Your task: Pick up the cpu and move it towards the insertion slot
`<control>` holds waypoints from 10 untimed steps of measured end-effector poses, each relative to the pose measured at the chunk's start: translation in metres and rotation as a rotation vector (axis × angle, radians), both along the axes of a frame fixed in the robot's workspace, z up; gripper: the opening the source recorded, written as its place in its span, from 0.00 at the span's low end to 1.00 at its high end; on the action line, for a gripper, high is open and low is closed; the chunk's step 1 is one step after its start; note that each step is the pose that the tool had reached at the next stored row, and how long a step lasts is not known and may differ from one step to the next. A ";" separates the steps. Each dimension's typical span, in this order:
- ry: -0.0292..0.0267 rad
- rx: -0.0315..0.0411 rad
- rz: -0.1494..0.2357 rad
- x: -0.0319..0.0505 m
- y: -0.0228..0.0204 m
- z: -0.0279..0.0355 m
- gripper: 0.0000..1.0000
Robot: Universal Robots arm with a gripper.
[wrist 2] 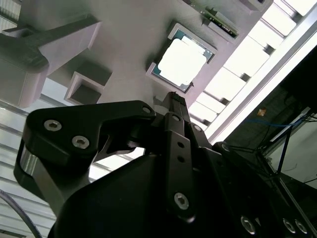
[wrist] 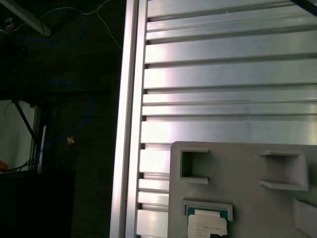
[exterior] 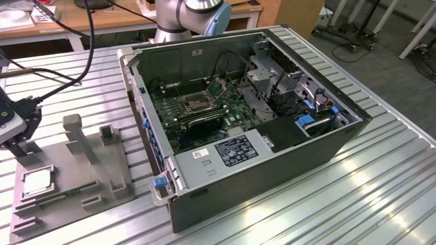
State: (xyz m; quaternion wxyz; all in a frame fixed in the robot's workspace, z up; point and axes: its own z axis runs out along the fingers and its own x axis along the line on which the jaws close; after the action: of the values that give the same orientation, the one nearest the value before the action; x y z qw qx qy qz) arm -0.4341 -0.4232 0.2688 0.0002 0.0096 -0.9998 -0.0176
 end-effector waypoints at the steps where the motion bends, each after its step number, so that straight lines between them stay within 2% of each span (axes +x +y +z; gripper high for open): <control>1: 0.0001 -0.0001 0.000 -0.0003 -0.0007 -0.0008 0.10; 10: -0.0001 0.0001 0.000 -0.0019 -0.0097 -0.0131 0.10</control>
State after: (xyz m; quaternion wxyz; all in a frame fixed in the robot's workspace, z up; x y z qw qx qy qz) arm -0.4360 -0.4329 0.2556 0.0001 0.0096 -0.9998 -0.0176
